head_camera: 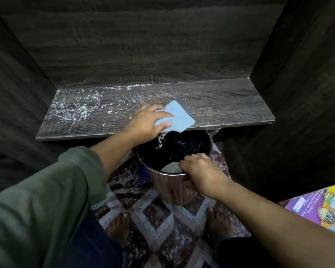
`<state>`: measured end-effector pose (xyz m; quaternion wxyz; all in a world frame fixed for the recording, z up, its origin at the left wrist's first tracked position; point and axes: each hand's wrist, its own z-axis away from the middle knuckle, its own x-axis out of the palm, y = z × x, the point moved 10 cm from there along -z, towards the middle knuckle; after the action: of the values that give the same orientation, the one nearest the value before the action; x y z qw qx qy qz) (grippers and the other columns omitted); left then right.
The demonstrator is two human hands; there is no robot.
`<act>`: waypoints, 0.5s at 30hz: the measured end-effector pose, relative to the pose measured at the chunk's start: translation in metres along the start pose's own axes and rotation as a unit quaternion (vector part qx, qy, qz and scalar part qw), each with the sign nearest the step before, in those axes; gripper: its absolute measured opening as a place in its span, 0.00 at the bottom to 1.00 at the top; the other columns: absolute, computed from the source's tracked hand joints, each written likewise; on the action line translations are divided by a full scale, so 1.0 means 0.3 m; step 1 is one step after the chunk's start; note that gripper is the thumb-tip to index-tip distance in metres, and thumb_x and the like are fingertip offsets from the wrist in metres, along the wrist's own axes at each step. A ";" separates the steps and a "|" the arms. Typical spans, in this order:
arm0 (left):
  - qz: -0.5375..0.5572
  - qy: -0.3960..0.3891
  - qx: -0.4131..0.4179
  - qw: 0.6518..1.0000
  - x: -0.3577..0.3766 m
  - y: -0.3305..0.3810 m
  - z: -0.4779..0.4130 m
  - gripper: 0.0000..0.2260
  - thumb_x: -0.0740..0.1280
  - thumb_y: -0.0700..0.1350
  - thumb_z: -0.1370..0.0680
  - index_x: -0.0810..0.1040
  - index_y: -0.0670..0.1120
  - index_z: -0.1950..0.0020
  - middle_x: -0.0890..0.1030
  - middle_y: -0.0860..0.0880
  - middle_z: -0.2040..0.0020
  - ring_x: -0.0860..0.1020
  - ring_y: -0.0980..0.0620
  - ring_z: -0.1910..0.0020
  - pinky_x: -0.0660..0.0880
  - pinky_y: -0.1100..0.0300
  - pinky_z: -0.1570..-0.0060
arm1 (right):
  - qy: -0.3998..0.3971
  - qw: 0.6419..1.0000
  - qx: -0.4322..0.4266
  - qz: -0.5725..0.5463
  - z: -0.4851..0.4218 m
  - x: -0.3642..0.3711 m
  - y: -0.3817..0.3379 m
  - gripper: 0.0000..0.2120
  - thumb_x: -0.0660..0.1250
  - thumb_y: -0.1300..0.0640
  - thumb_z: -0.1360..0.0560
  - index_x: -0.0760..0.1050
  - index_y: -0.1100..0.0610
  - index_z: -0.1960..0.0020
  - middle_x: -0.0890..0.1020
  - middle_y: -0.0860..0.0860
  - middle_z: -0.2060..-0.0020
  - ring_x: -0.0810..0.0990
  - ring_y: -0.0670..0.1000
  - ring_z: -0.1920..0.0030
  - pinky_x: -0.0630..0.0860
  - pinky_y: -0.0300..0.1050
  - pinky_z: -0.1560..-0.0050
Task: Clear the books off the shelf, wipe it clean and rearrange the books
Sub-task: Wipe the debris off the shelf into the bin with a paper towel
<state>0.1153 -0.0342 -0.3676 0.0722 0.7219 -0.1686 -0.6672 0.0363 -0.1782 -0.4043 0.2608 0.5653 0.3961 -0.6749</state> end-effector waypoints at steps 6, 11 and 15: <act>0.156 0.134 -0.043 0.978 -0.092 0.004 0.123 0.17 0.65 0.53 0.24 0.80 0.49 0.38 0.76 0.48 0.45 0.75 0.50 0.44 0.67 0.61 0.40 | -0.046 0.999 -0.009 0.016 0.004 -0.001 -0.048 0.17 0.74 0.55 0.33 0.74 0.54 0.47 0.76 0.51 0.50 0.74 0.54 0.46 0.64 0.45 0.40; 0.085 0.189 -0.162 0.965 -0.162 -0.118 0.124 0.16 0.66 0.54 0.22 0.78 0.54 0.35 0.74 0.46 0.41 0.72 0.43 0.39 0.68 0.50 0.36 | -0.061 0.998 -0.006 0.018 -0.003 -0.001 -0.062 0.17 0.74 0.55 0.33 0.74 0.55 0.46 0.77 0.52 0.49 0.74 0.56 0.45 0.65 0.46 0.41; -0.008 0.072 -0.199 0.977 -0.079 -0.112 0.120 0.18 0.63 0.59 0.22 0.73 0.61 0.32 0.69 0.51 0.32 0.66 0.43 0.35 0.62 0.50 0.35 | -0.065 0.998 0.000 0.024 -0.012 -0.010 -0.061 0.17 0.73 0.56 0.32 0.74 0.54 0.44 0.77 0.52 0.48 0.74 0.55 0.43 0.63 0.45 0.42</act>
<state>0.0833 0.0096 -0.3599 0.2208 0.7409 -0.0210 -0.6340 0.0244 -0.1654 -0.3971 0.3024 0.5297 0.3645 -0.7036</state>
